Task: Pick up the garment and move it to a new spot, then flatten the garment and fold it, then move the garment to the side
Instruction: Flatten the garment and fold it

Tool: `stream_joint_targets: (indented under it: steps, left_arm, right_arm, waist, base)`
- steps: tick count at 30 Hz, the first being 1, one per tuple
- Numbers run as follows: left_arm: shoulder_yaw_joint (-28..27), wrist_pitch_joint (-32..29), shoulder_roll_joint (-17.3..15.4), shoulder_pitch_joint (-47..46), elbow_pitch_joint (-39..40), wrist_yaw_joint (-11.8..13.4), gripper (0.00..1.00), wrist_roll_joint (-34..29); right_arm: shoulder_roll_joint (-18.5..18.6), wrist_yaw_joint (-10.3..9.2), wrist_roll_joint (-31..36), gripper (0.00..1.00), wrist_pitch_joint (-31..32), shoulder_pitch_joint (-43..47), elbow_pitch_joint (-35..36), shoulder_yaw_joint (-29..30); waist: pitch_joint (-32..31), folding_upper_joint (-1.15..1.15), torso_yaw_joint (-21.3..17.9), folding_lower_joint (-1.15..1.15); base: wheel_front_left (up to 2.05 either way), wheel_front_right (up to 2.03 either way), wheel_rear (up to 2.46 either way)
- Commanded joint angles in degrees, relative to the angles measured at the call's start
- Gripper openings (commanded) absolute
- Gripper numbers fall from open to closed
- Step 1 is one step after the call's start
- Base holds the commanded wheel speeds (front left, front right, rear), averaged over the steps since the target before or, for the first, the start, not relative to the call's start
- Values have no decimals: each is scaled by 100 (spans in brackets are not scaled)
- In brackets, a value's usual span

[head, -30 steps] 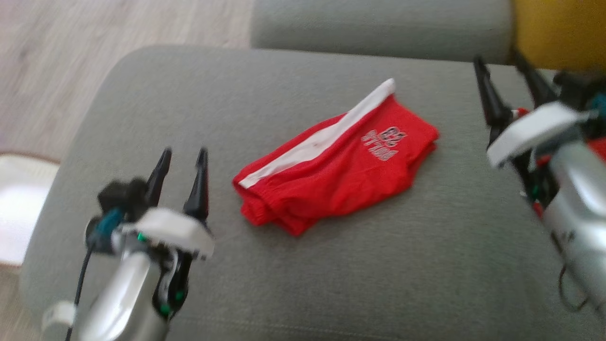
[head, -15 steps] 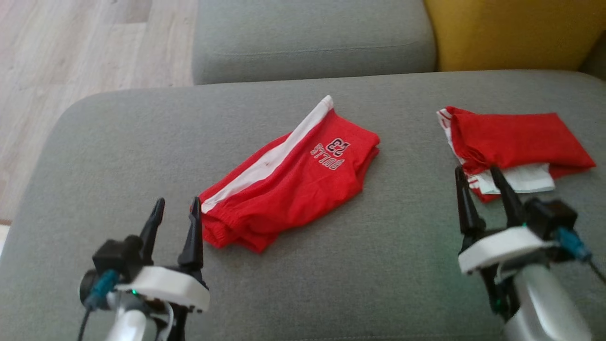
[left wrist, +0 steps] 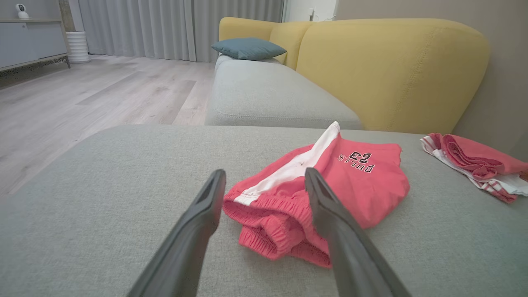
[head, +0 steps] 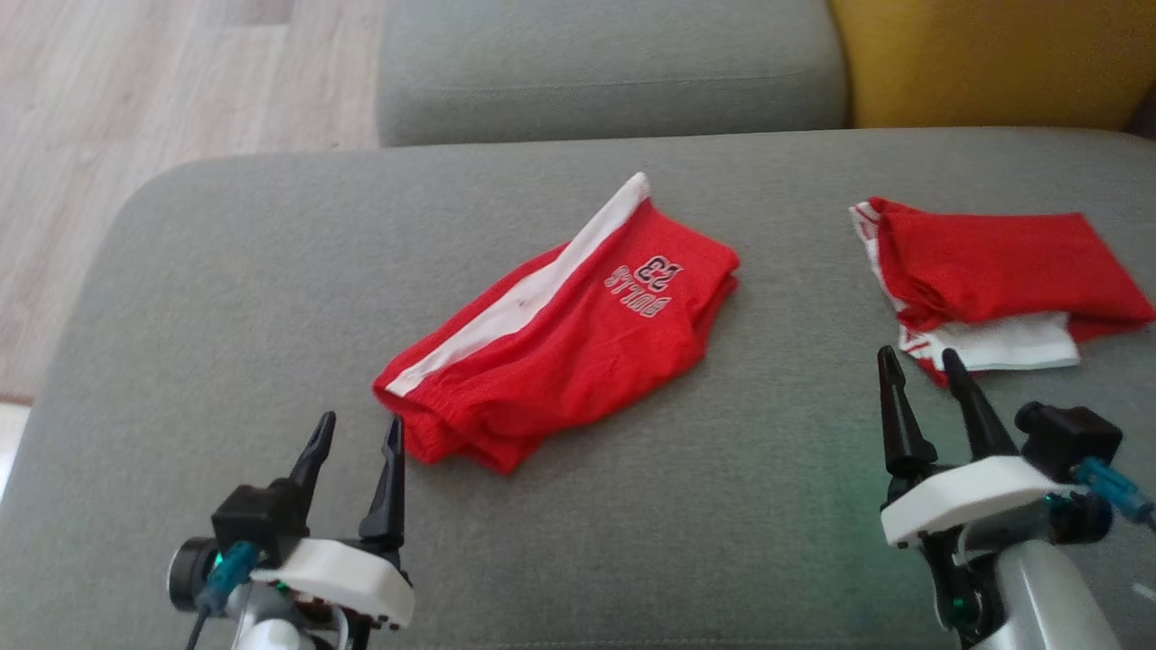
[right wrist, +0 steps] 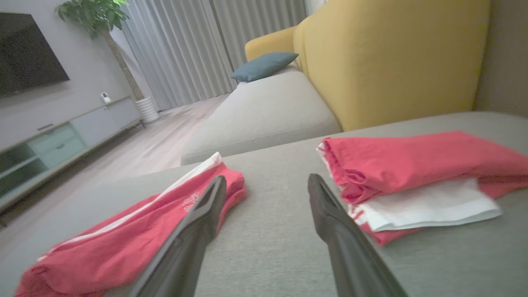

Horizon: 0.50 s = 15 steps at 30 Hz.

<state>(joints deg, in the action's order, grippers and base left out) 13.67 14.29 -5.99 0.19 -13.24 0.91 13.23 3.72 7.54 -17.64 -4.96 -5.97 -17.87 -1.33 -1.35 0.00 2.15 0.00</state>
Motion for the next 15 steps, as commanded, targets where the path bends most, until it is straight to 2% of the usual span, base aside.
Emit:
stream_joint_targets:
  steps: [1,6,15]
  left_arm:
    - [-249,71,11,-300,153,-28,100,-46]
    - [-197,71,60,-410,-36,-15,100,-277]
    - [-151,71,177,-664,-202,-13,100,-366]
  right_arm:
    - [-61,-5,-165,100,73,-146,220,-124]
    - [-80,-5,-1324,100,800,-341,117,40]
    - [-83,-5,-2545,100,1567,-1028,-650,488]
  waist:
    - [75,0,118,0]
    - [365,0,504,0]
    - [789,0,1299,0]
  base:
    - [0,0,0]
    - [0,0,0]
    - [0,0,0]
